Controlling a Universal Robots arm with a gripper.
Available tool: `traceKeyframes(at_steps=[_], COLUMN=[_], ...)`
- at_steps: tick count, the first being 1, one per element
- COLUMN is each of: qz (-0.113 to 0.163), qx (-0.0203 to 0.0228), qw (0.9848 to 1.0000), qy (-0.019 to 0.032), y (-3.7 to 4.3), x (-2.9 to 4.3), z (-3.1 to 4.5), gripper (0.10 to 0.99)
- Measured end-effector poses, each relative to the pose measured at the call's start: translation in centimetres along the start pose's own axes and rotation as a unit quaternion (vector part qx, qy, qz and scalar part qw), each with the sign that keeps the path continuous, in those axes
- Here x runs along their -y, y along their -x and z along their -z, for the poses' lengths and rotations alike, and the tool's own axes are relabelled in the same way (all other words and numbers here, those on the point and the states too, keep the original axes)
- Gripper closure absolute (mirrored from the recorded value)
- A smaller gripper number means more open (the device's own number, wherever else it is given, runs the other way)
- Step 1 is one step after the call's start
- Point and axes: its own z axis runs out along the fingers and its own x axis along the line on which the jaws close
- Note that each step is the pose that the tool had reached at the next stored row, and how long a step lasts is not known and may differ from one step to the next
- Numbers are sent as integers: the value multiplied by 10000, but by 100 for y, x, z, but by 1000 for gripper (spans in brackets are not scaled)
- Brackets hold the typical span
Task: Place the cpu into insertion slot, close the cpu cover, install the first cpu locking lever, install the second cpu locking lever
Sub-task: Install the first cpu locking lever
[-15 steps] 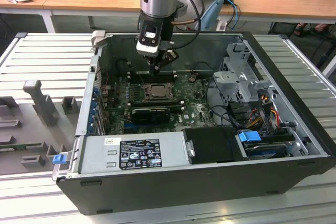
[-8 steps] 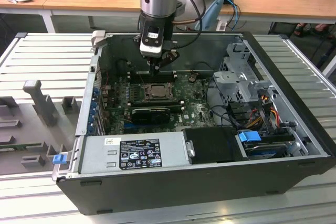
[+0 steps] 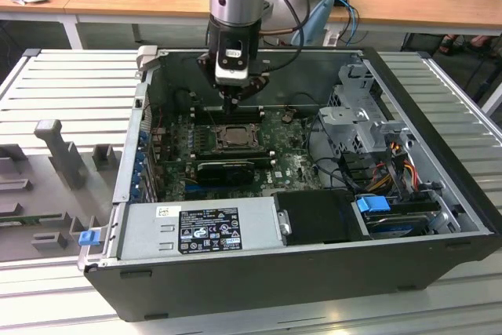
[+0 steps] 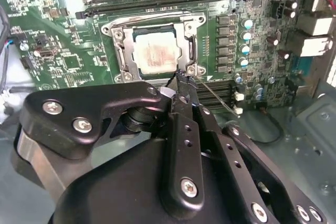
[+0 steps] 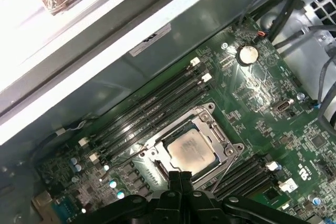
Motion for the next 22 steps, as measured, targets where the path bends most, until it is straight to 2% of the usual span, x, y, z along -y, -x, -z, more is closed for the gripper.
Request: traceKeyframes(at_steps=[3, 6, 10, 15, 16, 20, 22], qz=[280, 424, 700, 1046, 1171, 1370, 1512], qx=[-5, -6, 1, 9, 10, 10, 9], qw=[9996, 9991, 9975, 9945, 9931, 9906, 9885], qy=[-10, -14, -18, -22, -24, -28, -32], y=[0, 0, 0, 1, 2, 2, 2], x=[0, 0, 1, 3, 4, 4, 4], z=[0, 0, 0, -1, -1, -1, -1], gripper=[980, 980, 980, 980, 980, 980, 980])
